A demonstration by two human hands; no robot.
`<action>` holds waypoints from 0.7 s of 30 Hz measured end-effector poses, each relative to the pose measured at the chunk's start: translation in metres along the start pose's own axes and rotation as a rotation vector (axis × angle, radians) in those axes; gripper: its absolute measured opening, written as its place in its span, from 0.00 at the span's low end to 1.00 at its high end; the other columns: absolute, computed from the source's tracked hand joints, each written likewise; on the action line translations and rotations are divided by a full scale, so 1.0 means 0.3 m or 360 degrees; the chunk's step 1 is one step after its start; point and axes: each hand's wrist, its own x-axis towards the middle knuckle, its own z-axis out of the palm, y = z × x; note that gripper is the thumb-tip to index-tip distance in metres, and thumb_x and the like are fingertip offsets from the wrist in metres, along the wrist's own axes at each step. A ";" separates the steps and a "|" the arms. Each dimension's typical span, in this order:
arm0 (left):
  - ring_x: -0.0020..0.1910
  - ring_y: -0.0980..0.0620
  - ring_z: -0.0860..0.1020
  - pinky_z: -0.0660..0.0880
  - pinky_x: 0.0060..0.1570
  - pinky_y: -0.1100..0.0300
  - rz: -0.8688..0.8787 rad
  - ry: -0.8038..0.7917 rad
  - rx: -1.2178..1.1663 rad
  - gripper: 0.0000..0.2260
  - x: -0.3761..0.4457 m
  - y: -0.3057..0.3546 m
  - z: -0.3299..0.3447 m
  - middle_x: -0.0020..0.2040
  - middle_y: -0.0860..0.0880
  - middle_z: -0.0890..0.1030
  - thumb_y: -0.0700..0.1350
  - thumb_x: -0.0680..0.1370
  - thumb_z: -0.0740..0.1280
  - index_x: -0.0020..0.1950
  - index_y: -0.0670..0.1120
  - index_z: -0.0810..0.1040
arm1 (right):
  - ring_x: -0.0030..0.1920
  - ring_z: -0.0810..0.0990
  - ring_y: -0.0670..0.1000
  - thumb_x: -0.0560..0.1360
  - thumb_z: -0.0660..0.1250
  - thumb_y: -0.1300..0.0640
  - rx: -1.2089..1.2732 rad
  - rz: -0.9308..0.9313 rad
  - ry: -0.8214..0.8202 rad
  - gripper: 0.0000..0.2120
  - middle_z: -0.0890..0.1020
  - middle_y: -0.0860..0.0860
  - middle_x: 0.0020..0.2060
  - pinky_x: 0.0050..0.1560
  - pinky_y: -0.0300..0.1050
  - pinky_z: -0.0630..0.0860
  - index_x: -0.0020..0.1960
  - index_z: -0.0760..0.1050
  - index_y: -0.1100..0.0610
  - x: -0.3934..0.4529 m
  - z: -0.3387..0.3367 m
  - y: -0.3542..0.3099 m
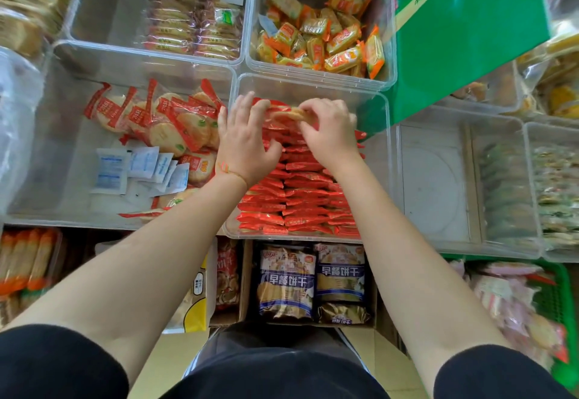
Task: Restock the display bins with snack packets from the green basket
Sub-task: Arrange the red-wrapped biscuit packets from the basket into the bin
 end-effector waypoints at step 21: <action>0.79 0.40 0.51 0.44 0.76 0.39 -0.0006 -0.0197 0.0281 0.23 0.001 0.014 -0.010 0.56 0.45 0.83 0.57 0.74 0.59 0.61 0.47 0.79 | 0.47 0.79 0.51 0.72 0.69 0.55 0.0282 0.0413 0.0228 0.10 0.82 0.50 0.47 0.47 0.45 0.77 0.53 0.78 0.54 0.078 -0.097 0.118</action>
